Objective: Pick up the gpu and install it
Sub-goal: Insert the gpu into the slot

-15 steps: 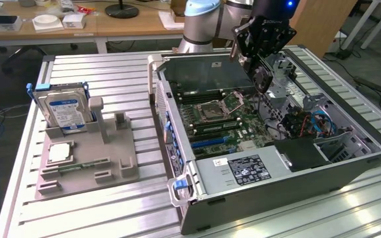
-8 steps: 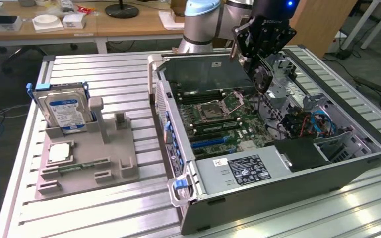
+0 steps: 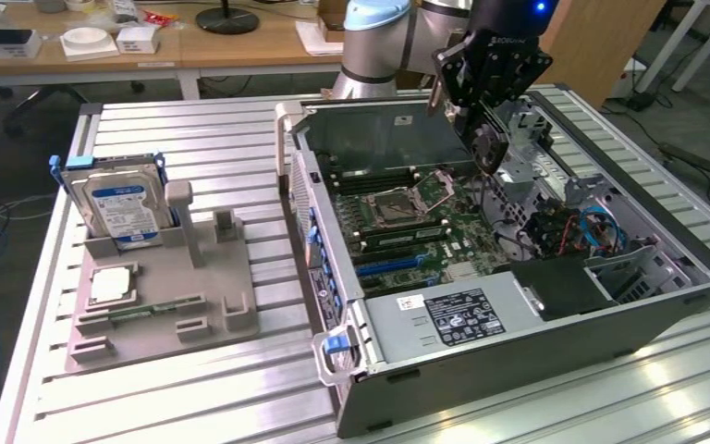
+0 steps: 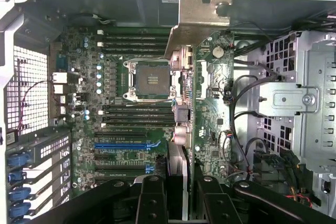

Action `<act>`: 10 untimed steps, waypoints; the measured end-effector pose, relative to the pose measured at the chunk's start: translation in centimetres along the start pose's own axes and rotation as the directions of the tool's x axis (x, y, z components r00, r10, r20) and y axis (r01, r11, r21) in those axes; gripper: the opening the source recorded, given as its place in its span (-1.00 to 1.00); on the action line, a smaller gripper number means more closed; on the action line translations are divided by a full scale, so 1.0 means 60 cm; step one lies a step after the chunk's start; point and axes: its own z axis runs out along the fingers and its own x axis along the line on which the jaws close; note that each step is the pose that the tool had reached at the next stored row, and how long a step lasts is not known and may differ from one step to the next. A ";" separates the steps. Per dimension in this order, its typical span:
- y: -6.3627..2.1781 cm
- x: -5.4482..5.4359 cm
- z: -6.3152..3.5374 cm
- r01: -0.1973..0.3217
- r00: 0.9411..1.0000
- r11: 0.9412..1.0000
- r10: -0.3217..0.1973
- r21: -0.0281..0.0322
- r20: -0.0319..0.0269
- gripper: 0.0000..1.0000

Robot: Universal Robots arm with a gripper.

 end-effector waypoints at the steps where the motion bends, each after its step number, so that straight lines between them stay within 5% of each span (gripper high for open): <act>1: 0.000 0.000 0.000 0.002 1.000 1.000 -0.002 0.000 0.000 -0.45; 10: 0.000 0.000 0.000 0.083 0.997 0.997 -0.083 -0.002 -0.002 -0.45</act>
